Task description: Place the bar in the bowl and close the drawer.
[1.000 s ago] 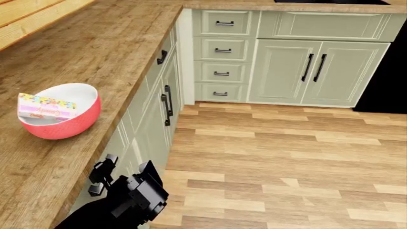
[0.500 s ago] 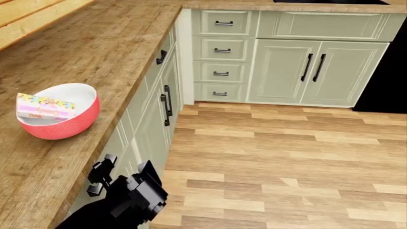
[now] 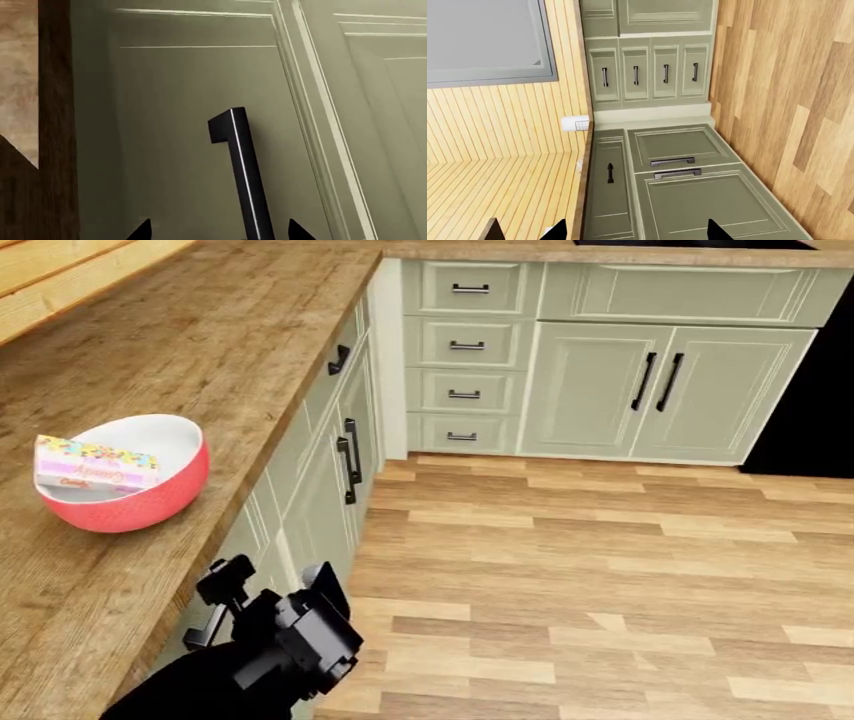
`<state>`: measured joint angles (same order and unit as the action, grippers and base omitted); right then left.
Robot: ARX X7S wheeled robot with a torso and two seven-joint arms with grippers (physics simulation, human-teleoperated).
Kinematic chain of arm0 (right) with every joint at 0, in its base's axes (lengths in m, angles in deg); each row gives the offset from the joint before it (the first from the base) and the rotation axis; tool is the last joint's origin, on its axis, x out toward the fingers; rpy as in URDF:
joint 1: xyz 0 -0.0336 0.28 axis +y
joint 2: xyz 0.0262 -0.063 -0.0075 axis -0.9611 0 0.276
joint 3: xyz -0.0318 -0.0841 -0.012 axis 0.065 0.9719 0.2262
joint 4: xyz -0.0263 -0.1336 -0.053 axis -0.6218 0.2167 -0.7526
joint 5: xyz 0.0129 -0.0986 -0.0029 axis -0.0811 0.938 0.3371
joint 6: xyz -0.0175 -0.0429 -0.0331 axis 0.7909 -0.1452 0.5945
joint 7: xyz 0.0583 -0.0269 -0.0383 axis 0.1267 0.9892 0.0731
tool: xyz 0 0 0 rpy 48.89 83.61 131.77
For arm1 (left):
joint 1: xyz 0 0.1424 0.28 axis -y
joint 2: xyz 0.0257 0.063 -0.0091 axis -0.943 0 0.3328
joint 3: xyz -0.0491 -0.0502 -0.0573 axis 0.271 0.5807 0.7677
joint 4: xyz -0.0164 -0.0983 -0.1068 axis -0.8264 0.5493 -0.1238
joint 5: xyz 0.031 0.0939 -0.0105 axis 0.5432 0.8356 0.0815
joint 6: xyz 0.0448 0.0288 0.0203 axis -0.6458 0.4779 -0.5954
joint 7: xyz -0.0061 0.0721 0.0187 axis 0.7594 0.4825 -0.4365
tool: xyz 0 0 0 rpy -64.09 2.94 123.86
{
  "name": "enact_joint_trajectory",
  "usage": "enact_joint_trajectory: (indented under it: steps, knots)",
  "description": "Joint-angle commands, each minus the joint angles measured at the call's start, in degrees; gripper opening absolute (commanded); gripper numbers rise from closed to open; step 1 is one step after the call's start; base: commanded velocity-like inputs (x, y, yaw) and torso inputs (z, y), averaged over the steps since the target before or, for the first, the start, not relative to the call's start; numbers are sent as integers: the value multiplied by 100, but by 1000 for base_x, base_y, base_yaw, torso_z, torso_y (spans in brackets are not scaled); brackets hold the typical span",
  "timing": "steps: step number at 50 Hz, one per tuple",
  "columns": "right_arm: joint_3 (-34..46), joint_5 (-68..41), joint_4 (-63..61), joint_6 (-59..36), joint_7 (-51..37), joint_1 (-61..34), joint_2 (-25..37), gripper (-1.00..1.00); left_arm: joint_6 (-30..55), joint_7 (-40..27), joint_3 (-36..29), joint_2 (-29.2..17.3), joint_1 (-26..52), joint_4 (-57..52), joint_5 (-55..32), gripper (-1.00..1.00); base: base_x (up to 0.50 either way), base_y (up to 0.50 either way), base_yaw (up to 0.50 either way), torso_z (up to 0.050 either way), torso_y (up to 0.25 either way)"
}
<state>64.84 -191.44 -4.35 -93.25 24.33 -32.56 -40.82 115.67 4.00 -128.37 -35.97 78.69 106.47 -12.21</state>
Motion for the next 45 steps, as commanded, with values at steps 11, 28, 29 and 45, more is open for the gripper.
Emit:
enact_joint_trajectory:
  steps: [11, 28, 29, 45]
  knots:
    - [9, 4, 3, -15, 18, 12, 0, 100, -142, 244, -580, 47, -52, -596, 823, 100, 0, 0, 0, 1, 1]
    - [27, -6, 3, -11, 31, 16, -6, 100, -334, 1482, -550, 47, -179, -607, 611, 100, 0, 0, 0, 0, 0]
    - [27, -5, 3, -13, 31, 16, -4, 100, -319, 1520, -549, 47, -174, -591, 576, 100, 0, 0, 0, 0, 0]
    - [25, -7, 4, -1, 35, 21, -12, 100, -306, 1833, -474, 47, -212, -177, 414, 100, 0, 0, 0, 0, 0]
